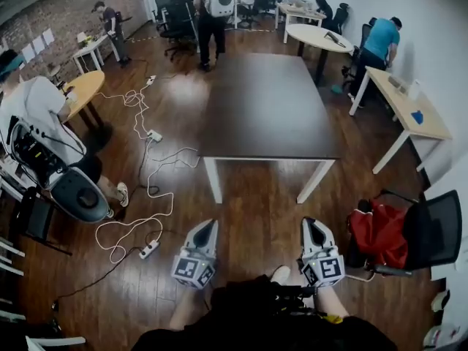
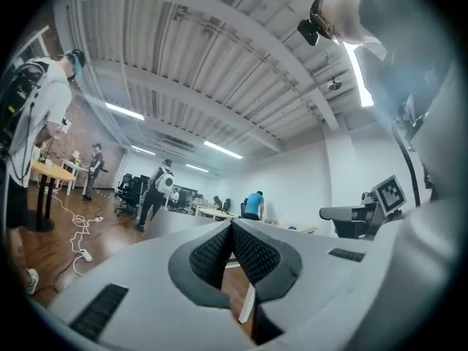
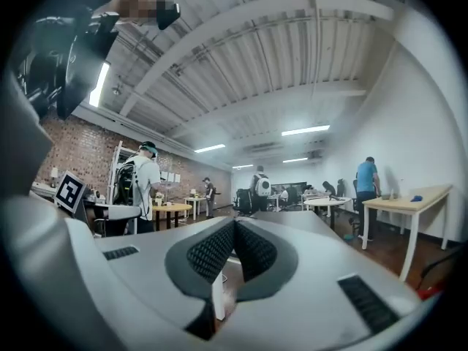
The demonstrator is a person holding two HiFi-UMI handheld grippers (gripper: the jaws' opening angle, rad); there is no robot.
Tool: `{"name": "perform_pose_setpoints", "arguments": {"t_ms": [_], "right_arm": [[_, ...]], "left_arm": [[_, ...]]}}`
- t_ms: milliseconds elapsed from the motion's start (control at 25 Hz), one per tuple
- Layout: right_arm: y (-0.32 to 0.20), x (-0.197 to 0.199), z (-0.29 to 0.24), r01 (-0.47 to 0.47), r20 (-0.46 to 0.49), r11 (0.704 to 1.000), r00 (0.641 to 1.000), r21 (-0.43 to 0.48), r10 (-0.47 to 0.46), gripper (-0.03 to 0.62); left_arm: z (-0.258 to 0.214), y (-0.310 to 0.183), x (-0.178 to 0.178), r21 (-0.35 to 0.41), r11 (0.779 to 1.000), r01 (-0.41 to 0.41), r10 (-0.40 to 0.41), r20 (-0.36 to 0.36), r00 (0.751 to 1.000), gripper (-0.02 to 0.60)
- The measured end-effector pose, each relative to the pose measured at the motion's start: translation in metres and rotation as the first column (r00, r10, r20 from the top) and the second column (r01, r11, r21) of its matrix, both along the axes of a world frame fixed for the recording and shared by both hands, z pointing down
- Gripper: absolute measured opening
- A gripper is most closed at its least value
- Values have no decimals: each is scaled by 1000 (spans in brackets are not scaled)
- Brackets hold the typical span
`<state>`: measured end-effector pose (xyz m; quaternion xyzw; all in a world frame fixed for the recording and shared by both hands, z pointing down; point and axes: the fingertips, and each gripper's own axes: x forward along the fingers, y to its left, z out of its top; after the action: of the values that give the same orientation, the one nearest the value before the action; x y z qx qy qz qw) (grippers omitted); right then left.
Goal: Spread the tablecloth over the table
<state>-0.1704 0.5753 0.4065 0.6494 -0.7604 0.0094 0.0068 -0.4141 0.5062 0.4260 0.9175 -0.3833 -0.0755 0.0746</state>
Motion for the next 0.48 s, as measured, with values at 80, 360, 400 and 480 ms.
{"name": "perform_pose_setpoints", "arguments": {"t_ms": [80, 360, 400, 480], "right_arm": [[1, 32, -3, -43, 17, 999, 999, 4, 43, 5], [7, 177, -28, -217, 59, 974, 975, 67, 213, 5], [11, 196, -30, -242, 62, 968, 969, 68, 238, 5], [20, 228, -31, -286, 53, 957, 957, 39, 284, 5]], "left_arm": [[-7, -9, 35, 10, 999, -34, 34, 13, 999, -9], [-33, -32, 192, 61, 978, -201, 200, 24, 980, -9], [-37, -32, 216, 64, 971, -230, 229, 18, 973, -9], [-41, -33, 262, 64, 954, -293, 293, 14, 956, -9]]}}
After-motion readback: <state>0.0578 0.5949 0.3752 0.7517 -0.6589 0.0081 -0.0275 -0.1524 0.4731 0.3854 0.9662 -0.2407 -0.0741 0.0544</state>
